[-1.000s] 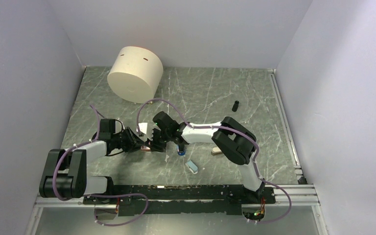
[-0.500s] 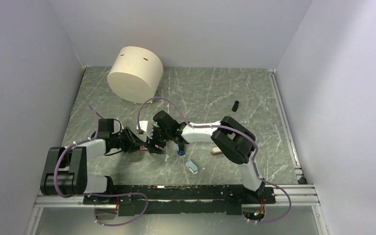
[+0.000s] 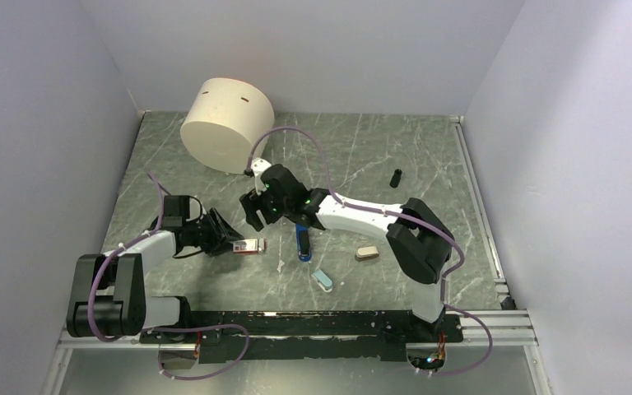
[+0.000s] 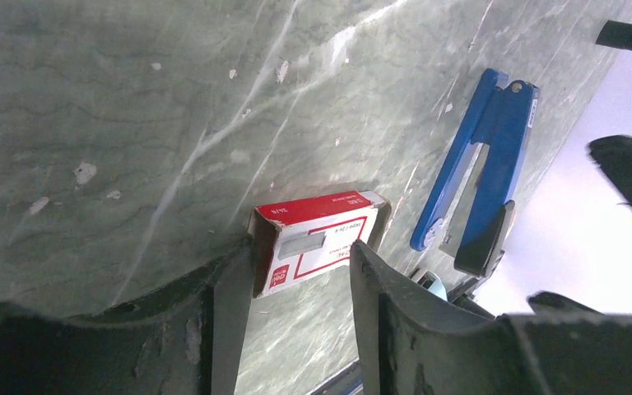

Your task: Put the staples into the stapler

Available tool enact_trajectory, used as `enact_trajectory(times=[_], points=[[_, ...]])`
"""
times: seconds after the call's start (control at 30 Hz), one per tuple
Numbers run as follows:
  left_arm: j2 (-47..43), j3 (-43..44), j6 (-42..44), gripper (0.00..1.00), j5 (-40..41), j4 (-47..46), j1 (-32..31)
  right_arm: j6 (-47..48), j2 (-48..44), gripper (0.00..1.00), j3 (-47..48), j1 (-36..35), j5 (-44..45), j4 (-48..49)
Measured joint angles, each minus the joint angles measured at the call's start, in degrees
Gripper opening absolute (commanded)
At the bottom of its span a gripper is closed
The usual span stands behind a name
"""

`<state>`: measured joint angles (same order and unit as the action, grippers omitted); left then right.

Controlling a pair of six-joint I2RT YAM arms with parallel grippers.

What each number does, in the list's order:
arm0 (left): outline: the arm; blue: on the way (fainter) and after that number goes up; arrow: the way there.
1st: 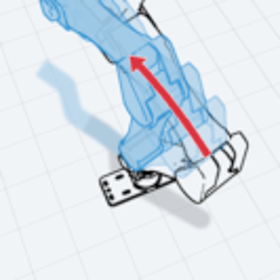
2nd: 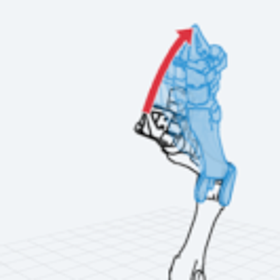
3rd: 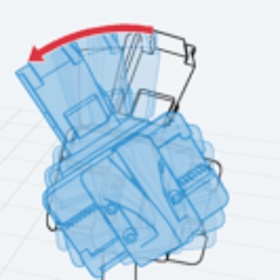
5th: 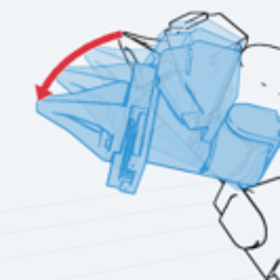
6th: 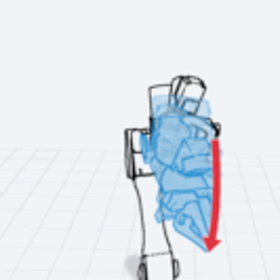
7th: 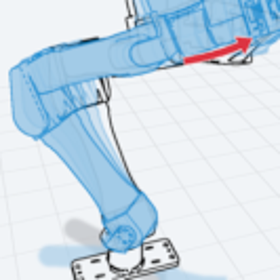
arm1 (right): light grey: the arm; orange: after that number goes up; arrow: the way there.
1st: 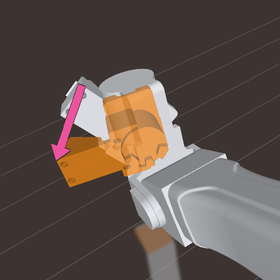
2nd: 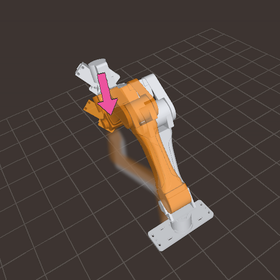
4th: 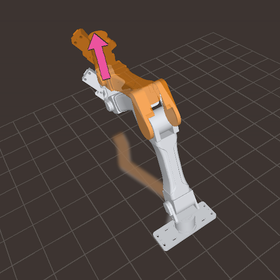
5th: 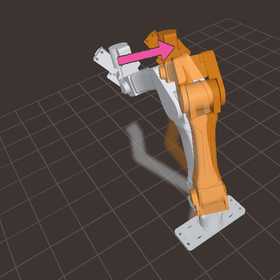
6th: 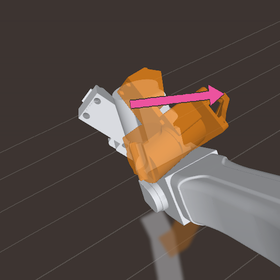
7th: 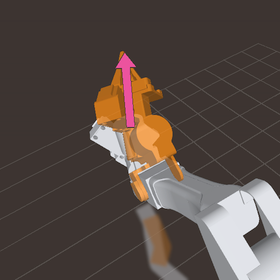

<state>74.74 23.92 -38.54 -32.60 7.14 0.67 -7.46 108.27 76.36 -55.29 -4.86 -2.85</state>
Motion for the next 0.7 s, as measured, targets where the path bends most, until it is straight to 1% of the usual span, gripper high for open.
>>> enact_trajectory(times=[0.1,0.23,0.37,0.5,0.63,0.7], points=[[0.11,0.00,-0.17,0.43,0.35,0.20,0.04,-6.43,0.26,0.72,0.13,-0.68,3.98,-3.54],[0.85,0.04,-0.15,0.39,0.70,0.50,0.13,-13.00,1.99,0.58,1.05,-2.14,6.51,-8.48],[1.53,0.39,0.00,0.39,0.68,0.81,0.26,-16.50,6.51,0.57,6.27,-3.45,8.59,-13.64],[2.01,0.66,0.02,0.35,0.46,0.83,0.26,-17.94,9.77,0.57,9.66,-4.63,10.43,-18.18],[2.43,0.90,0.39,0.34,0.52,1.22,0.26,-19.28,11.06,0.53,10.78,-5.31,12.02,-22.29],[2.49,0.94,0.46,0.33,0.59,1.31,0.26,-19.69,11.34,0.49,11.08,-5.38,12.59,-23.47]])
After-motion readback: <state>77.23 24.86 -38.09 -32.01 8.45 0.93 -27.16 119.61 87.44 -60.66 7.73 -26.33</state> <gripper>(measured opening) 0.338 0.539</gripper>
